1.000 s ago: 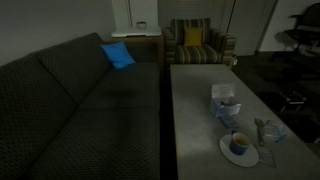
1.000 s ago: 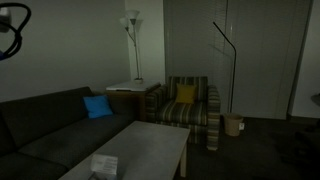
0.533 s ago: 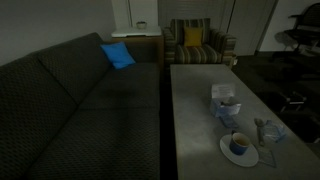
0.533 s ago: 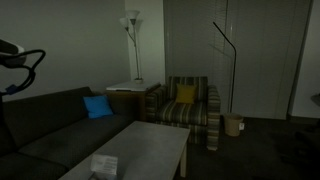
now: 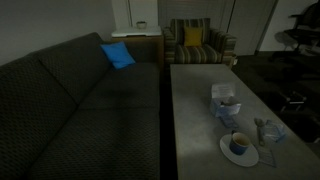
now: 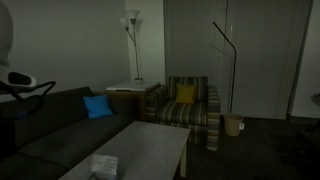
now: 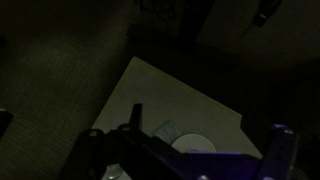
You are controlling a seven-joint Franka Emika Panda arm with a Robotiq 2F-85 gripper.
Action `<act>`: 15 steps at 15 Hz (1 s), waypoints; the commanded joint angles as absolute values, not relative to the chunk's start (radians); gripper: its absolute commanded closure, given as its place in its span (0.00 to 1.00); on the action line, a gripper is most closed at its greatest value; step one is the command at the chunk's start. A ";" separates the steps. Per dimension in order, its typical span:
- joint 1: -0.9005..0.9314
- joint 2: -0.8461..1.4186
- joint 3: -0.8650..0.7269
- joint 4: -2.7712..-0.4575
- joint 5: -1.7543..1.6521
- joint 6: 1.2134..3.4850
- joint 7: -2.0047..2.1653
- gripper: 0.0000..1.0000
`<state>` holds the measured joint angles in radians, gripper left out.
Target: Move mug from the white plate to the table
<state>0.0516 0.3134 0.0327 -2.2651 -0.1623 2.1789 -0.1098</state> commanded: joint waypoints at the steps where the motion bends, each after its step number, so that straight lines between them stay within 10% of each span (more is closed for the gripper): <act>1: 0.067 0.379 0.029 -2.205 -0.204 2.125 -0.097 0.00; 15: 0.027 0.410 0.054 -2.257 0.056 2.528 -0.071 0.00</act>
<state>0.0319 0.4114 0.0488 -2.2591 0.0624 2.5327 -0.0744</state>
